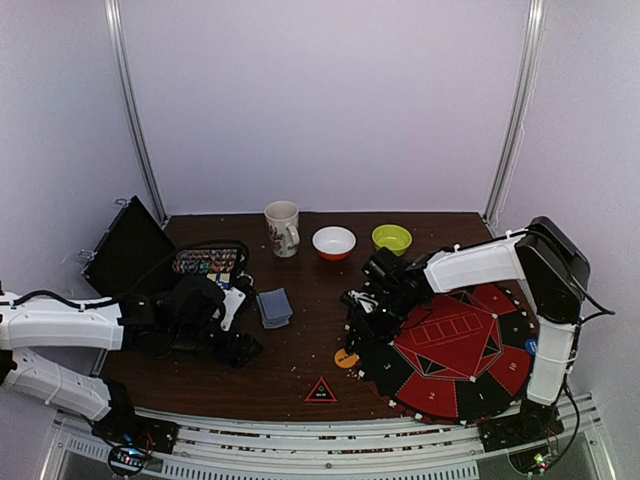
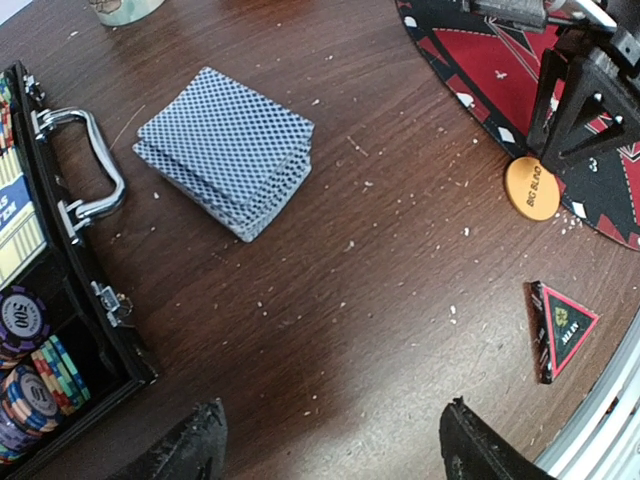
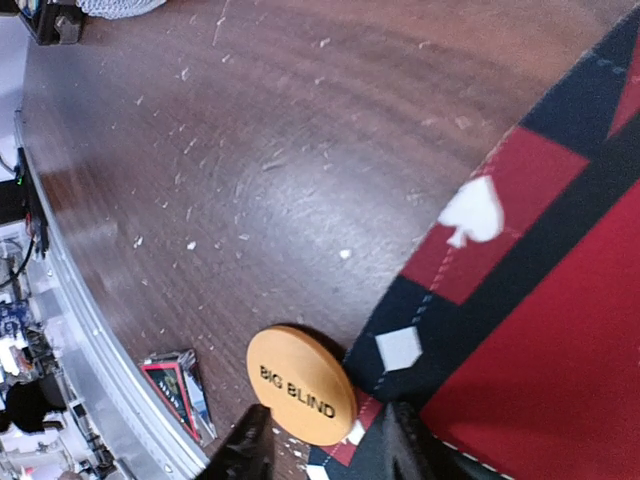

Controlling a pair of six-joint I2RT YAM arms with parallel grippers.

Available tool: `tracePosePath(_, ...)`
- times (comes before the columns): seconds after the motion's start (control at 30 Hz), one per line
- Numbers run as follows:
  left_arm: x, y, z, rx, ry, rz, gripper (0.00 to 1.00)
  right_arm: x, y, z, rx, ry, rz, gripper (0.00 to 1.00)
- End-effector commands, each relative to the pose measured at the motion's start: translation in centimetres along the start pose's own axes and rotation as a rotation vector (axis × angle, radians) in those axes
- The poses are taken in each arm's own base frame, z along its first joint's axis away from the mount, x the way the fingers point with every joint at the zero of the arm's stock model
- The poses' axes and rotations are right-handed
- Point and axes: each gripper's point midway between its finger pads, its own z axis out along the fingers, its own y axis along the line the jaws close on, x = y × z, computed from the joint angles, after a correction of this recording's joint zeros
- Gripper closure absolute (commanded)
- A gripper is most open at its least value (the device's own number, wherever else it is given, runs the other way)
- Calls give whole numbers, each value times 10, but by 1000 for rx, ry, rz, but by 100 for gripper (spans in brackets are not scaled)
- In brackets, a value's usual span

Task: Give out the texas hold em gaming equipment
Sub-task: Place the big blind button at position 3.

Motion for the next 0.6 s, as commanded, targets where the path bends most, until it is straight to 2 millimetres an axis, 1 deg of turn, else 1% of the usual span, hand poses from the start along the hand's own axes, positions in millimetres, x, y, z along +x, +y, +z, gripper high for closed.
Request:
tracePosePath(0.0,-25,4,-13,-29,-52,-19,24,-4,-31,-17,207,-14,-1,56)
tracePosePath(0.07,-31,7,-18,-47,-51,-26,22,-16,-25,-31,229,-51,-28,56)
tracePosePath(0.17,-35,22,-23,-108,-26,-59,20,-34,-20,-58,300,-119,-79,53)
tracePosePath(0.23,-37,35,-29,-154,-8,-89,18,-47,-17,-81,361,-179,-113,48)
tracePosePath(0.3,-39,46,-36,-192,8,-116,14,-60,-12,-109,423,-252,-152,45)
tracePosePath(0.4,-46,62,-47,-238,6,-158,10,-76,-2,-150,492,-373,-199,33)
tracePosePath(0.47,-47,73,-51,-266,21,-180,9,-84,4,-176,526,-465,-226,24)
tracePosePath(0.5,-49,80,-54,-283,28,-196,9,-86,5,-184,542,-490,-237,16)
tracePosePath(0.57,-49,88,-57,-315,55,-206,8,-89,5,-195,573,-528,-247,11)
